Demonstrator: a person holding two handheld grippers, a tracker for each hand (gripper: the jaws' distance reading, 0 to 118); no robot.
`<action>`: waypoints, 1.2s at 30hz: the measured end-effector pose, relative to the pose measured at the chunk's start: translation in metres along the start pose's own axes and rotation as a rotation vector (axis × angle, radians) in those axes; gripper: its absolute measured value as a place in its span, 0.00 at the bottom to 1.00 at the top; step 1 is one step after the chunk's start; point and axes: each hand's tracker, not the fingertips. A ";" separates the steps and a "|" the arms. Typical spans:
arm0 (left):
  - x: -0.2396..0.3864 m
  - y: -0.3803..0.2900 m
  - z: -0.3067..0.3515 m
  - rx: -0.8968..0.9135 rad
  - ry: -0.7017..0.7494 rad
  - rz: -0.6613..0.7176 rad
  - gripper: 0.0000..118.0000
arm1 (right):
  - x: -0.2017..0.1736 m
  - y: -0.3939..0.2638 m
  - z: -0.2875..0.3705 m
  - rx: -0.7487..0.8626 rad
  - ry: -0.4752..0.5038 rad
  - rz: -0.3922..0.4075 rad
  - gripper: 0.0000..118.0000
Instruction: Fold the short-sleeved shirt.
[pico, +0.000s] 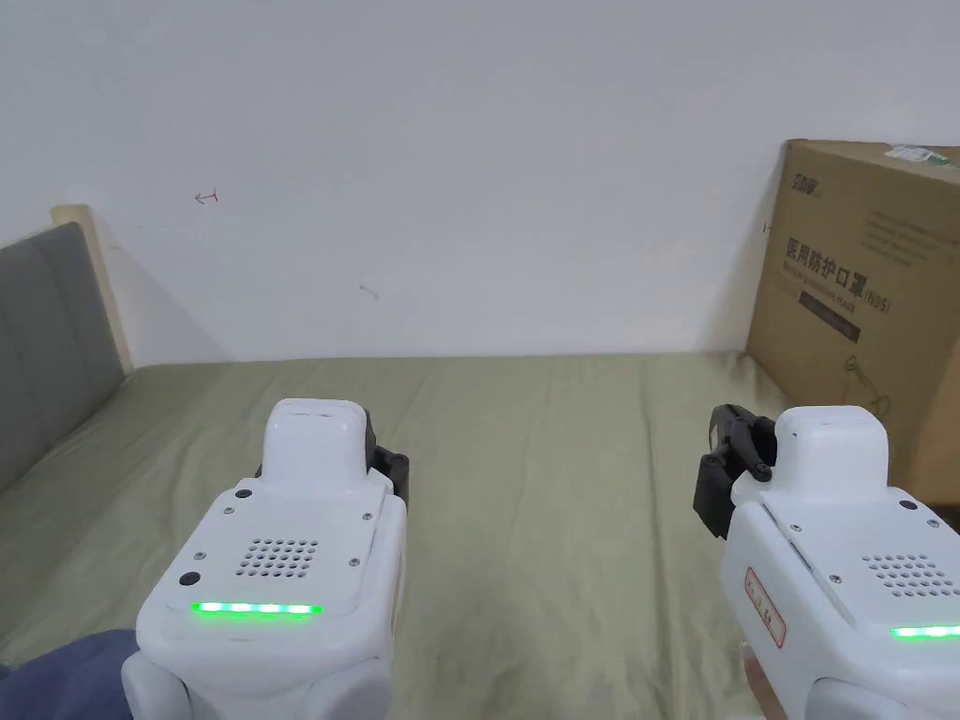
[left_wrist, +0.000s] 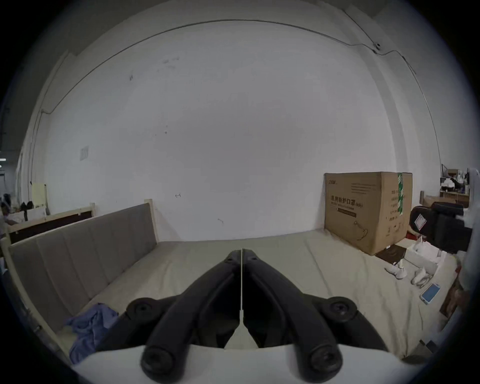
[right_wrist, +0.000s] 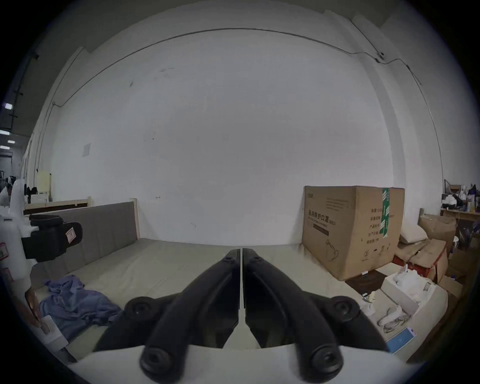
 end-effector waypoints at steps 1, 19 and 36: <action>-0.003 0.004 -0.004 -0.003 0.001 0.001 0.00 | 0.002 -0.001 -0.001 -0.013 -0.003 -0.017 0.02; -0.190 -0.016 0.061 -0.078 0.486 0.003 0.00 | -0.167 -0.014 -0.044 -0.100 0.443 -0.002 0.01; -0.318 -0.055 0.032 -0.402 0.438 0.180 0.00 | -0.192 -0.034 -0.058 -0.265 0.547 0.012 0.01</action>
